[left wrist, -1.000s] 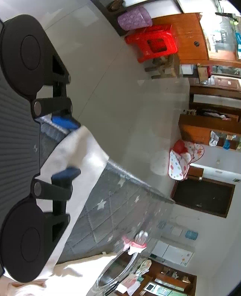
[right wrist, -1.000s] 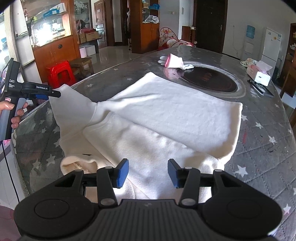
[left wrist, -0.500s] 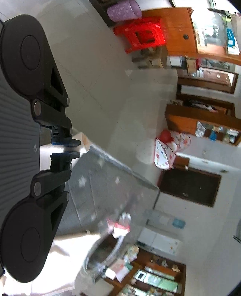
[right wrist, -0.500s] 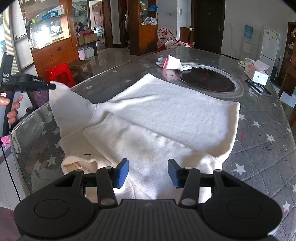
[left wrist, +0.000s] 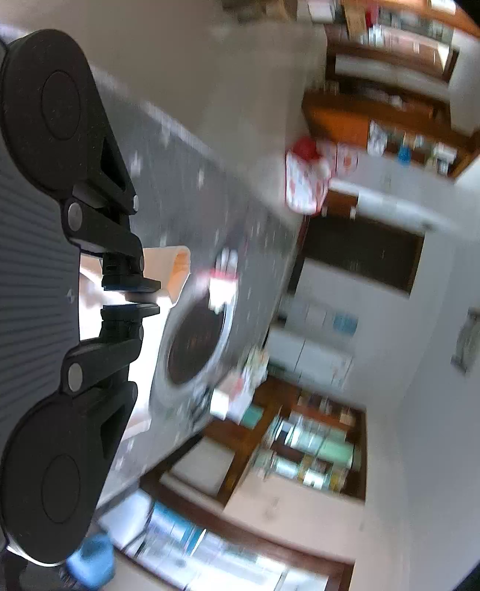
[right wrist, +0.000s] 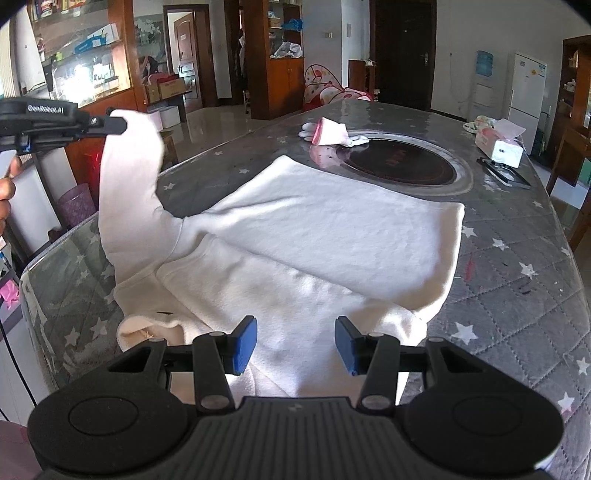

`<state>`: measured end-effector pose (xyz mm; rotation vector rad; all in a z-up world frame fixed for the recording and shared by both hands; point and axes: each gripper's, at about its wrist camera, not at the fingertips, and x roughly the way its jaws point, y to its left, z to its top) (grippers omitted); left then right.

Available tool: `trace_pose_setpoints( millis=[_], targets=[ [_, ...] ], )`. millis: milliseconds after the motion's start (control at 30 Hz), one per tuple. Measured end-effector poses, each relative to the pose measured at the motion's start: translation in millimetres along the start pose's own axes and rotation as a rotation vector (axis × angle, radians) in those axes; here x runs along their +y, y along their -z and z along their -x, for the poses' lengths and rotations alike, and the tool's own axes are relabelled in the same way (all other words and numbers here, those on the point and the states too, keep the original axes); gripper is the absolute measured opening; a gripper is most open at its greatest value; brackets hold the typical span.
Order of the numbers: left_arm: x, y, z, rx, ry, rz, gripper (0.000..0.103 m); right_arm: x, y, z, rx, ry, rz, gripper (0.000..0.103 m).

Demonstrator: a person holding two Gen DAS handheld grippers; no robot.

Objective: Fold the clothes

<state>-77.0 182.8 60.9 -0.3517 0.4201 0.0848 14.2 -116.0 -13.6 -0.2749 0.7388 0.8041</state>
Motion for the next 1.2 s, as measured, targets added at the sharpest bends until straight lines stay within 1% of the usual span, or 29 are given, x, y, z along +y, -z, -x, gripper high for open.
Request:
trace_pose_setpoints(
  millis=[167, 400, 467, 567, 600, 667, 700, 767, 833, 900, 1033, 1100, 1200],
  targets=[
    [-48.8, 4.1, -11.0, 0.031, 0.144, -0.055, 0.006, -2.7, 1.2, 1.2, -0.005, 0.003, -0.009, 0.047],
    [-92.8, 29.0, -42.8, 0.134, 0.238, -0.134, 0.006, -8.4, 4.2, 4.2, -0.009, 0.010, -0.031, 0.047],
    [-99.1, 38.3, -49.6, 0.168, 0.267, -0.152, 0.007, -10.2, 4.5, 4.7, -0.009, 0.014, -0.035, 0.047],
    [-105.1, 51.0, -54.5, 0.210, 0.287, -0.177, 0.009, -12.9, 4.9, 5.4, -0.009, 0.019, -0.041, 0.047],
    [-106.0, 55.0, -56.0, 0.220, 0.282, -0.184, 0.010, -13.8, 5.0, 5.6, -0.009, 0.021, -0.043, 0.047],
    [-106.2, 62.8, -59.5, 0.241, 0.283, -0.202, 0.018, -15.6, 5.3, 6.1, -0.008, 0.025, -0.047, 0.047],
    [-105.6, 65.3, -60.4, 0.252, 0.291, -0.208, 0.020, -16.5, 5.1, 6.4, -0.009, 0.027, -0.049, 0.047],
    [-103.4, 69.6, -59.6, 0.267, 0.307, -0.221, 0.033, -18.6, 4.2, 7.2, -0.011, 0.031, -0.053, 0.047],
    [-100.6, 73.3, -56.7, 0.275, 0.322, -0.235, 0.038, -20.1, 2.7, 8.5, -0.017, 0.036, -0.057, 0.047],
    [-93.9, 75.1, -49.8, 0.258, 0.311, -0.259, 0.038, -21.2, 0.8, 9.2, -0.023, 0.038, -0.061, 0.047],
    [-70.0, 73.4, -40.9, 0.230, 0.250, -0.263, 0.037, -19.0, -4.4, 8.7, -0.043, 0.033, -0.061, 0.046],
    [-53.8, 70.5, -43.5, 0.237, 0.210, -0.237, 0.036, -15.8, -6.8, 5.2, -0.042, 0.019, -0.055, 0.045],
    [-29.7, 68.0, -49.6, 0.255, 0.141, -0.202, 0.036, -11.2, -9.6, -2.0, -0.033, -0.001, -0.047, 0.041]
  ],
)
